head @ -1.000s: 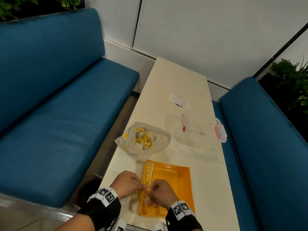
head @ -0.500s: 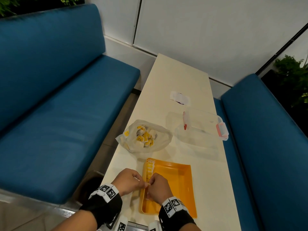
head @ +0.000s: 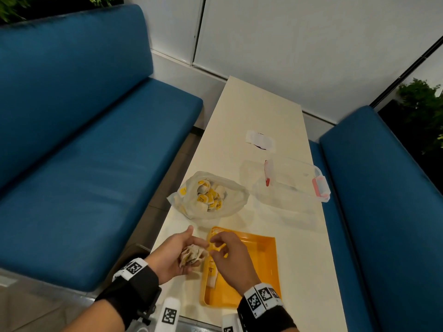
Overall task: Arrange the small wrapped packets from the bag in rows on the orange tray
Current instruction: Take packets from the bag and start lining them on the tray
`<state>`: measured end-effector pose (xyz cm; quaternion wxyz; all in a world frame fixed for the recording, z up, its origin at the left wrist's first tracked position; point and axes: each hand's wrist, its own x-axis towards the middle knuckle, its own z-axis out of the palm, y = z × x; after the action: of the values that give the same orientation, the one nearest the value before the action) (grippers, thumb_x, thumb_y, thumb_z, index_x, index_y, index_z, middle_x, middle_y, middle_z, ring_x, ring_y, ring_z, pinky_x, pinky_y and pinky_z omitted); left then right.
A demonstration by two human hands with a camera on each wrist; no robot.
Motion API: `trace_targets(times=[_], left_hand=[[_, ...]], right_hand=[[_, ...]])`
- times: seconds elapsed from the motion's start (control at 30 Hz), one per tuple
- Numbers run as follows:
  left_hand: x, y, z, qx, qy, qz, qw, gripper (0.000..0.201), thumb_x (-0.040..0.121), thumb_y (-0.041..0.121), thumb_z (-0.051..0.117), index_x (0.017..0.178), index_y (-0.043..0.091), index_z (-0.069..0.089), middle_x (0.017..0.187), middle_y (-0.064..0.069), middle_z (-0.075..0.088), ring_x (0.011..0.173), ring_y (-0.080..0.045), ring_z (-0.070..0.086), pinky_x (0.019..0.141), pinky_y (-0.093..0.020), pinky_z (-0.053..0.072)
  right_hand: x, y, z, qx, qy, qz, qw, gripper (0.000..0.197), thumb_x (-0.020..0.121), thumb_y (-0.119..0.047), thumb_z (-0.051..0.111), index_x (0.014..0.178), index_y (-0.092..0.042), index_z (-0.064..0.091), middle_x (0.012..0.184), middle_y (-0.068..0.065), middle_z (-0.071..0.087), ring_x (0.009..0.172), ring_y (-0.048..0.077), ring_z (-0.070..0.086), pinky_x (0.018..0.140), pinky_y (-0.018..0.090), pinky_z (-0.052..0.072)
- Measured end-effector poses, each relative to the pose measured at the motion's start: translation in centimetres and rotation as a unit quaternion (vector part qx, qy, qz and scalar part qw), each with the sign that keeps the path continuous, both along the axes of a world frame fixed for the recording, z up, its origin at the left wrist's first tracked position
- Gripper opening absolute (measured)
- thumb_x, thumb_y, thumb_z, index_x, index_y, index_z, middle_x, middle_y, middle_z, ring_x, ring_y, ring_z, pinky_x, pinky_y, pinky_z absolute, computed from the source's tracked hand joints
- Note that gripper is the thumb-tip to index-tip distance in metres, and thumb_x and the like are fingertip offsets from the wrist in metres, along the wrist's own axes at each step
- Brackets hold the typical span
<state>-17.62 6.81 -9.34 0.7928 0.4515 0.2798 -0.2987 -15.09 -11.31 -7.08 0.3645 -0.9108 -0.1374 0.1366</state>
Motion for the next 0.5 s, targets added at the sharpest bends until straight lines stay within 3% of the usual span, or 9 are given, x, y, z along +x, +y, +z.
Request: trace_targets(times=[0.07, 0.23, 0.33, 0.4, 0.5], left_hand=[[0.0, 0.0, 0.3, -0.017, -0.003, 0.004, 1.0, 0.066, 0.105, 0.057, 0.03, 0.115, 0.007, 0.072, 0.088, -0.012, 0.069, 0.065, -0.019, 0.062, 0.055, -0.028, 0.045], [0.1, -0.4, 0.6, -0.036, -0.008, 0.007, 0.999, 0.058, 0.105, 0.058, 0.03, 0.109, 0.014, 0.067, 0.087, -0.01, 0.069, 0.062, -0.018, 0.06, 0.057, -0.029, 0.045], [0.1, -0.7, 0.6, -0.05, -0.006, 0.004, 0.999, 0.06, 0.104, 0.059, 0.032, 0.116, 0.013, 0.069, 0.081, -0.008, 0.065, 0.061, -0.018, 0.057, 0.056, -0.029, 0.045], [0.1, -0.9, 0.6, -0.056, -0.005, 0.013, 0.998, 0.054, 0.105, 0.056, 0.035, 0.108, 0.013, 0.067, 0.074, -0.007, 0.061, 0.058, -0.018, 0.053, 0.055, -0.029, 0.044], [0.0, -0.8, 0.6, -0.052, -0.018, 0.029, 0.998, 0.042, 0.105, 0.049, 0.04, 0.097, 0.014, 0.062, 0.072, -0.006, 0.063, 0.057, -0.016, 0.053, 0.056, -0.03, 0.043]], right_hand=[[-0.4, 0.5, 1.3, 0.037, -0.012, 0.074, 0.997, 0.026, 0.087, -0.017, 0.069, 0.106, -0.033, 0.066, 0.1, -0.016, 0.053, 0.082, 0.007, 0.057, 0.077, 0.014, 0.047], [-0.7, 1.6, 2.0, 0.002, -0.036, 0.168, 0.985, 0.036, 0.085, -0.019, 0.065, 0.115, -0.038, 0.065, 0.105, -0.016, 0.047, 0.091, 0.0, 0.05, 0.083, 0.02, 0.048], [-1.0, 2.2, 1.4, -0.023, -0.072, 0.201, 0.977, 0.027, 0.084, -0.018, 0.064, 0.107, -0.029, 0.07, 0.109, -0.011, 0.05, 0.099, 0.0, 0.048, 0.084, 0.02, 0.047], [-1.0, 2.3, 1.1, -0.024, -0.081, 0.196, 0.977, 0.018, 0.085, -0.018, 0.064, 0.099, -0.025, 0.071, 0.107, -0.008, 0.052, 0.1, 0.007, 0.052, 0.084, 0.026, 0.049], [-0.9, 2.2, 1.3, -0.002, -0.065, 0.165, 0.984, 0.01, 0.085, -0.018, 0.065, 0.092, -0.024, 0.069, 0.098, -0.007, 0.055, 0.089, 0.006, 0.054, 0.08, 0.028, 0.049]])
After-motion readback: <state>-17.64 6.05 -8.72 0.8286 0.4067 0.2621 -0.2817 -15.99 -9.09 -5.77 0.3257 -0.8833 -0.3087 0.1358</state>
